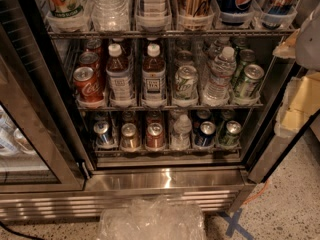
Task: Pick orange can from top shelf of fridge
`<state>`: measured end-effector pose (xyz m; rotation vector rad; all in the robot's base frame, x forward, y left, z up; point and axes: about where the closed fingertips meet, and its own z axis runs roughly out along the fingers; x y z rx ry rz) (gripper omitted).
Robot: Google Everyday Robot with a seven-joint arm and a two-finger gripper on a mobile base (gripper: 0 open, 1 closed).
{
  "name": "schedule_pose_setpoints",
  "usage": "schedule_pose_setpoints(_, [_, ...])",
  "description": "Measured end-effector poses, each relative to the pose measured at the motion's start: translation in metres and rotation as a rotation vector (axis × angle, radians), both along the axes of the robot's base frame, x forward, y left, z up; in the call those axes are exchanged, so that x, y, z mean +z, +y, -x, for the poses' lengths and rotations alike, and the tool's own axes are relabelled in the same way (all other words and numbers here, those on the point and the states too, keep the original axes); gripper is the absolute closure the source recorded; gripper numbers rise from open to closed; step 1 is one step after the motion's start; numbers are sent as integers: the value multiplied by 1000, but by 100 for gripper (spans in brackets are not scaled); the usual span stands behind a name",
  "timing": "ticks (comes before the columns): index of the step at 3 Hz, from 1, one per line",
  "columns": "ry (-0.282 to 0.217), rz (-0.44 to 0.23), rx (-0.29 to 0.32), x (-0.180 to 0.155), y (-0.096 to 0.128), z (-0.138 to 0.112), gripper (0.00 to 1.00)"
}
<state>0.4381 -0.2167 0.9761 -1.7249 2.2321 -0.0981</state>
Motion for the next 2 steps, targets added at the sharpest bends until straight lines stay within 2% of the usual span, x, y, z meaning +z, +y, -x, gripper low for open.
schedule_pose_setpoints(1, [-1,-1,0,0,0,0,0])
schedule_pose_setpoints(2, [-43,-49,-40,13,5,-7,0])
